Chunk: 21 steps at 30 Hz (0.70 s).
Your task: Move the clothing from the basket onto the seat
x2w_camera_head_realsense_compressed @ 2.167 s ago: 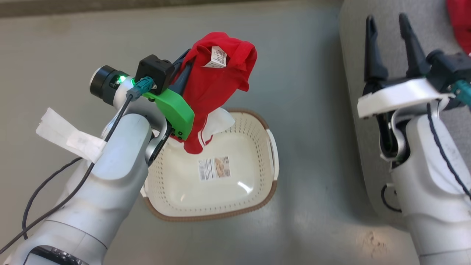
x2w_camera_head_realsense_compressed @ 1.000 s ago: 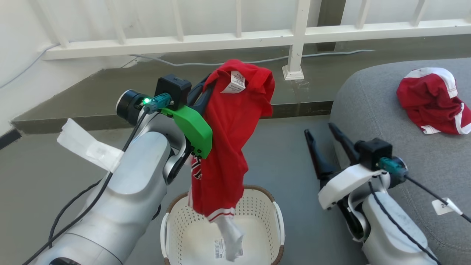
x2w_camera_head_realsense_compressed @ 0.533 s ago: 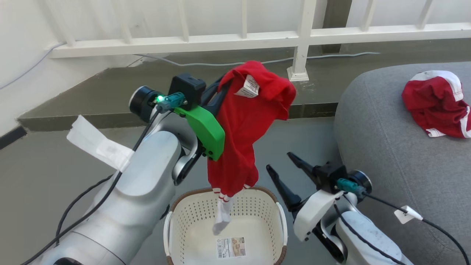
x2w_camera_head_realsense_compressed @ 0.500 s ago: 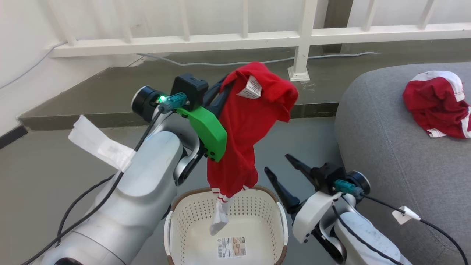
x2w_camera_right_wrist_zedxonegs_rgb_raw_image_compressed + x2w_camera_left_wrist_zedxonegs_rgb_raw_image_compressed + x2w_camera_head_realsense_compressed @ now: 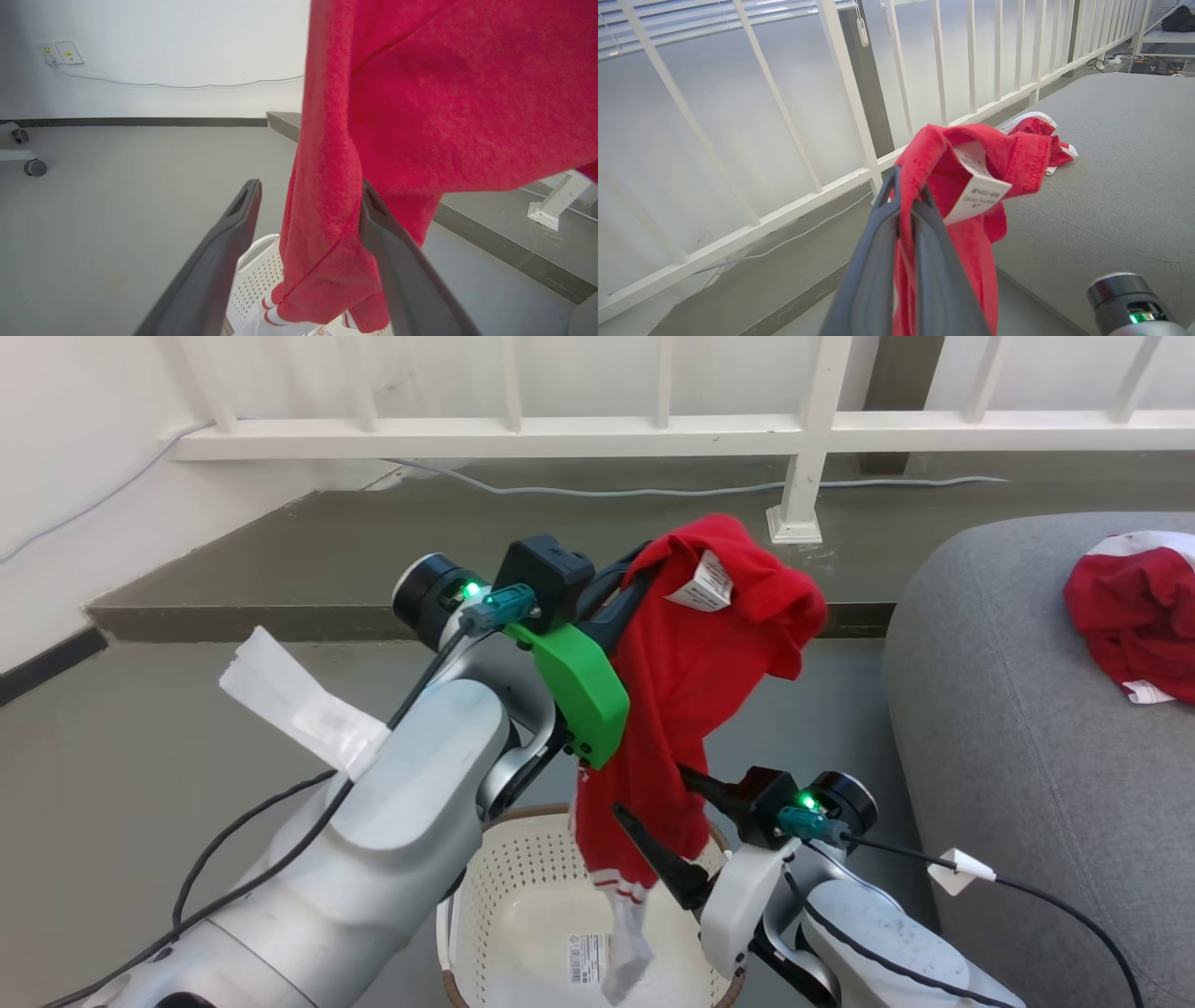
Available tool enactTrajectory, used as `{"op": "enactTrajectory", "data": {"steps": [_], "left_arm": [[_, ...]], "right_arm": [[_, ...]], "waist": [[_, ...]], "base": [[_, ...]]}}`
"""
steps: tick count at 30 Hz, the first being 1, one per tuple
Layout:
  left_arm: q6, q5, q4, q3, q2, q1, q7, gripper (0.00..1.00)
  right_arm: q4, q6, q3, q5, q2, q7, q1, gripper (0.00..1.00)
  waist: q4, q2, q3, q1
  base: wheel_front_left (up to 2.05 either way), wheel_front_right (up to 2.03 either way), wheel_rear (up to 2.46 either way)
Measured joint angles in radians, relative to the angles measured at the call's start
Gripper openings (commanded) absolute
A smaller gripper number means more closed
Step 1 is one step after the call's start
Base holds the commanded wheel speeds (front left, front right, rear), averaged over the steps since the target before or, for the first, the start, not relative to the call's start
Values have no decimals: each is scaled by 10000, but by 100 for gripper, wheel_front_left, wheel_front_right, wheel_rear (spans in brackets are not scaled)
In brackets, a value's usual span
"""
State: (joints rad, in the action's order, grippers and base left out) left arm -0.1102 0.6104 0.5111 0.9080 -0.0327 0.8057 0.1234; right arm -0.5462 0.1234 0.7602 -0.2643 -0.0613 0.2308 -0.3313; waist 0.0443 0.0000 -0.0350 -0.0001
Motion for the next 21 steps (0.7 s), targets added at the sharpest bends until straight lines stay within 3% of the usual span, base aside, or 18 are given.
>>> {"op": "enactTrajectory", "data": {"steps": [8,9,11,12,13,21], "left_arm": [[226,203,-573,349,-2,144,-211,0],[236,288,-635,366,-2,145,-244,0],[324,424,-704,412,-2,145,-263,0],[328,451,-725,433,-2,145,-272,0],[387,468,-732,451,-2,145,-276,0],[846,593,-550,253,-4,128,-360,0]], "right_arm": [[-600,2,527,-259,-4,0,-589,100],[-658,2,554,-301,-4,0,-654,89],[-757,2,598,-357,-8,4,-787,40],[-794,2,621,-362,-8,4,-836,25],[-826,2,658,-380,-6,4,-895,0],[-982,4,846,-662,-6,67,-1194,0]], "waist": [[154,0,-35,0],[160,0,-34,0],[168,0,-30,0],[170,0,-28,0],[171,0,-25,0],[45,-1,39,0]], "base": [[0,0,0],[0,0,0],[0,0,0],[0,0,0],[0,0,0],[0,0,0]]}}
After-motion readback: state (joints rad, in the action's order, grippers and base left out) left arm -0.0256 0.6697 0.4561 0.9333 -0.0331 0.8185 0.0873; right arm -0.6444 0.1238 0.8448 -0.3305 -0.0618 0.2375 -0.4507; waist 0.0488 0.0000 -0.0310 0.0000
